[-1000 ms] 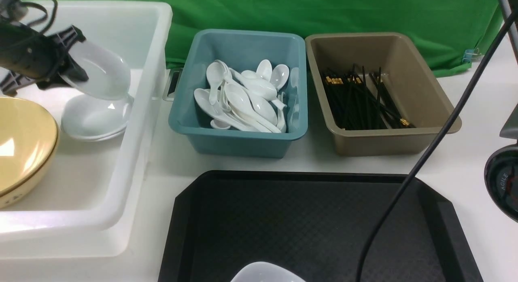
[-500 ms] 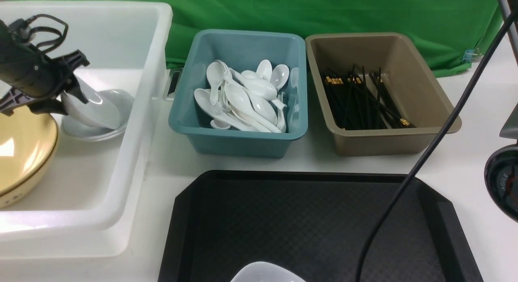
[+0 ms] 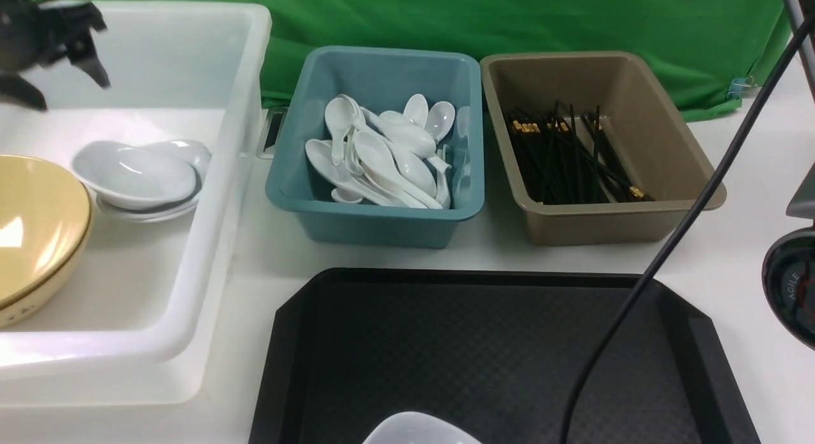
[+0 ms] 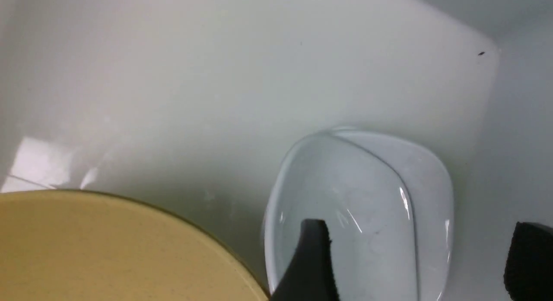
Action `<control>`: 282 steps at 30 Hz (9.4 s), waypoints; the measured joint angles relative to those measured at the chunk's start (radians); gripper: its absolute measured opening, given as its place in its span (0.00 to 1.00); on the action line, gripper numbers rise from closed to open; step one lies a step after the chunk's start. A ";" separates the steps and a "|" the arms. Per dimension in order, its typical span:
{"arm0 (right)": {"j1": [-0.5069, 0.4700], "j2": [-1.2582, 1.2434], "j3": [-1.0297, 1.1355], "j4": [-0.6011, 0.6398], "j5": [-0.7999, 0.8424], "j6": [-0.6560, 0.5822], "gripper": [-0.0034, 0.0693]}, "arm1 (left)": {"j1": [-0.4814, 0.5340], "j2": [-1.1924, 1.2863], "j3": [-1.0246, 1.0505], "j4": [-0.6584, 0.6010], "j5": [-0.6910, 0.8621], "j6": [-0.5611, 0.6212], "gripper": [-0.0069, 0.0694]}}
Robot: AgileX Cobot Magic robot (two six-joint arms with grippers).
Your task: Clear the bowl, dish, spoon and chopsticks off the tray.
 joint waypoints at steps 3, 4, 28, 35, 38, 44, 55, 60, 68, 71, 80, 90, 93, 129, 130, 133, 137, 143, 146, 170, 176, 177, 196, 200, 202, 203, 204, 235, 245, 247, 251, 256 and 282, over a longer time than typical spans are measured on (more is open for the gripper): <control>0.004 0.000 0.000 0.000 0.000 0.000 0.38 | 0.000 -0.002 -0.010 -0.023 0.045 0.036 0.70; 0.006 0.000 0.000 0.000 0.000 0.000 0.38 | 0.000 -0.002 -0.010 -0.041 0.063 0.062 0.66; -0.010 -0.112 -0.002 0.006 0.003 0.004 0.20 | -0.060 0.103 -0.005 0.227 0.028 0.116 0.08; -0.010 -0.112 -0.002 0.006 0.003 0.001 0.21 | -0.059 0.189 -0.005 0.132 0.012 0.096 0.08; -0.010 -0.112 -0.002 0.006 0.003 0.001 0.21 | -0.059 0.211 -0.005 0.079 0.004 0.096 0.08; -0.010 -0.112 -0.002 0.005 0.003 0.001 0.22 | -0.059 0.216 -0.005 0.001 -0.024 0.105 0.08; -0.003 -0.112 -0.002 0.005 0.003 0.000 0.22 | -0.080 0.273 -0.008 -0.095 0.026 0.129 0.08; 0.008 -0.112 -0.002 0.005 0.003 0.000 0.22 | -0.125 0.294 -0.014 -0.112 -0.036 0.147 0.08; 0.009 -0.112 -0.002 0.004 0.003 0.000 0.22 | -0.146 0.231 -0.046 -0.036 -0.002 0.156 0.08; 0.009 -0.112 -0.002 -0.031 0.003 0.000 0.22 | -0.146 0.164 -0.054 0.001 0.072 0.156 0.08; -0.045 -0.266 0.233 -0.119 0.001 -0.013 0.06 | -0.329 -0.323 0.121 -0.110 0.154 0.312 0.08; -0.046 -0.698 1.040 -0.296 -0.003 -0.076 0.05 | -0.693 -0.649 0.675 -0.162 0.052 0.273 0.09; -0.046 -0.854 1.333 -0.348 -0.023 -0.079 0.05 | -0.825 -0.638 0.825 -0.162 -0.053 0.255 0.14; -0.048 -1.187 1.728 -0.452 -0.156 -0.004 0.05 | -0.714 -0.361 0.495 -0.207 -0.005 0.229 0.11; -0.048 -1.187 1.728 -0.451 -0.156 -0.004 0.05 | -0.660 -0.383 0.451 -0.232 0.002 0.240 0.11; -0.048 -1.187 1.728 -0.437 -0.159 -0.004 0.05 | -0.458 -0.435 0.341 -0.307 0.021 0.281 0.11; -0.048 -1.187 1.728 -0.382 -0.191 -0.023 0.05 | -0.225 -0.440 0.300 -0.324 0.005 0.287 0.11; -0.047 -1.169 1.728 0.011 -0.458 -0.350 0.05 | 0.023 -0.281 0.297 -0.319 -0.109 0.317 0.11; -0.018 -1.099 1.704 0.210 -0.548 -0.560 0.05 | 0.043 -0.185 0.297 -0.326 -0.164 0.343 0.11; 0.190 -0.370 0.780 0.306 -0.350 -0.578 0.05 | 0.042 0.060 0.296 -0.161 -0.288 0.366 0.30; 0.206 -0.353 0.775 0.195 -0.342 -0.481 0.05 | 0.040 0.060 0.245 -0.133 -0.200 0.352 0.56; 0.207 -0.353 0.775 0.185 -0.342 -0.468 0.05 | 0.040 0.060 0.240 -0.130 -0.194 0.350 0.58; 0.205 -0.588 0.722 -0.631 -0.016 -0.051 0.05 | -0.159 -0.333 -0.013 -0.199 0.161 0.382 0.09; 0.165 -0.772 0.854 -0.660 -0.016 -0.011 0.05 | -0.266 -0.568 0.173 -0.149 0.163 0.383 0.08; 0.135 -0.908 0.961 -0.669 -0.018 0.018 0.05 | -0.303 -0.703 0.281 -0.148 0.156 0.383 0.08; 0.135 -0.908 0.974 -0.670 -0.018 0.018 0.05 | -0.311 -0.717 0.311 -0.148 0.154 0.383 0.08; 0.124 -0.963 1.016 -0.674 -0.026 0.032 0.05 | -0.322 -0.776 0.356 -0.150 0.138 0.385 0.08; 0.101 -2.224 2.610 -0.752 -1.262 0.318 0.37 | -0.364 -1.769 1.620 -0.216 -0.692 0.354 0.09; 0.101 -2.224 2.610 -0.751 -1.262 0.318 0.38 | -0.364 -1.769 1.620 -0.216 -0.696 0.384 0.09; 0.101 -2.224 2.610 -0.751 -1.262 0.318 0.38 | -0.364 -1.769 1.620 -0.213 -0.696 0.384 0.09; 0.101 -2.224 2.610 -0.751 -1.262 0.318 0.38 | -0.363 -1.786 1.625 -0.117 -0.696 0.358 0.09; 0.101 -2.224 2.610 -0.751 -1.262 0.318 0.38 | -0.281 -1.911 1.720 0.028 -0.747 0.269 0.09; 0.101 -2.224 2.610 -0.751 -1.262 0.318 0.38 | -0.184 -1.992 1.960 0.066 -0.814 0.248 0.09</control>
